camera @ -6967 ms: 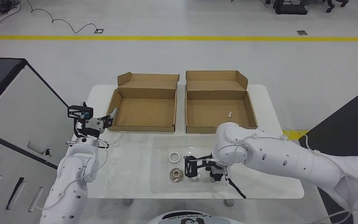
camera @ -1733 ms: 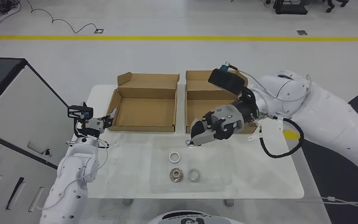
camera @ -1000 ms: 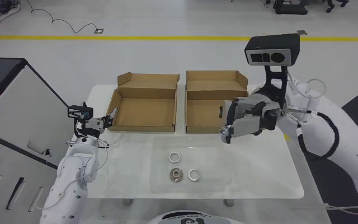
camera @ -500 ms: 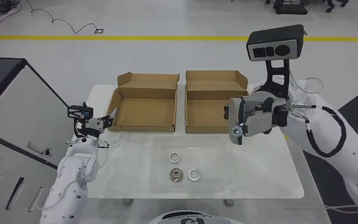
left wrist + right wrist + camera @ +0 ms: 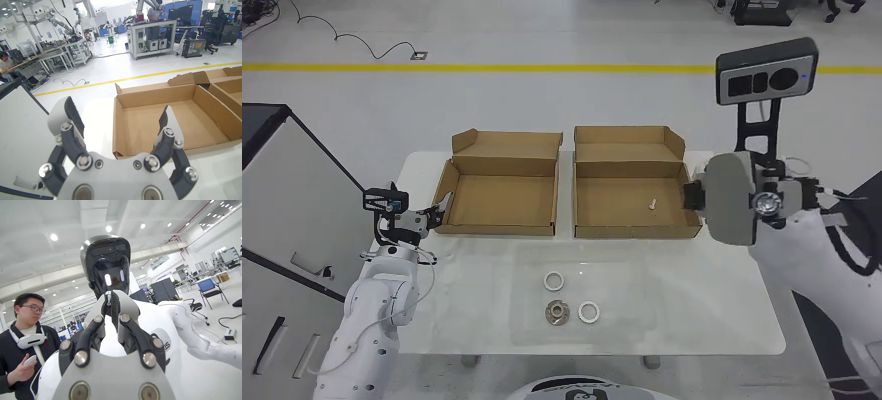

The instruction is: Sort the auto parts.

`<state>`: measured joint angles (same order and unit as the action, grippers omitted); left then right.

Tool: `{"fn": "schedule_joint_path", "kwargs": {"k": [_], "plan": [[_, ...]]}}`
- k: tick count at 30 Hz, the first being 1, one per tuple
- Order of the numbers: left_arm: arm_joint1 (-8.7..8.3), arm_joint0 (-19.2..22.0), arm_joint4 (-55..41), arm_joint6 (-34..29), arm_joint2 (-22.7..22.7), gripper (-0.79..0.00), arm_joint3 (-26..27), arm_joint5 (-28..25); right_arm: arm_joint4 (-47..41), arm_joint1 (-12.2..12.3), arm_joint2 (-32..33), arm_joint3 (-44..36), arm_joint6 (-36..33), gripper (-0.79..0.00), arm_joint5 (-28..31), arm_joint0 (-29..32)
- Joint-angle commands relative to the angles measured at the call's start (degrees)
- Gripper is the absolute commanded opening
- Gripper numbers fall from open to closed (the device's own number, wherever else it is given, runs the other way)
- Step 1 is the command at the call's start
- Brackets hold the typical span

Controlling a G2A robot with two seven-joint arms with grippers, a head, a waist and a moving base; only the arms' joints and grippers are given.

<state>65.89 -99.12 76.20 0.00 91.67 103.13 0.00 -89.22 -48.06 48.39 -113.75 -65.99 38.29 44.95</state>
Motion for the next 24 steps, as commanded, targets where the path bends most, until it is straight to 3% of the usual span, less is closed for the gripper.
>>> {"fn": "schedule_joint_path", "kwargs": {"k": [1,8,18,24], "plan": [[0.00,0.00,0.00,0.00,0.00,0.000,0.00,0.00,0.09,-0.61,0.87,0.31,-0.82,-0.785,-0.82,0.65],[0.00,0.00,0.00,0.00,0.00,0.000,0.00,0.00,4.93,-3.07,0.83,4.61,-2.50,-0.785,-2.95,0.93],[0.00,0.00,0.00,0.00,0.00,0.000,0.00,0.00,15.53,-5.71,-0.67,8.05,2.82,-0.785,-7.60,-1.78],[0.00,0.00,0.00,0.00,0.00,0.000,0.00,0.00,12.53,-7.62,-1.41,8.70,2.98,-0.785,-6.70,-1.49]]}}
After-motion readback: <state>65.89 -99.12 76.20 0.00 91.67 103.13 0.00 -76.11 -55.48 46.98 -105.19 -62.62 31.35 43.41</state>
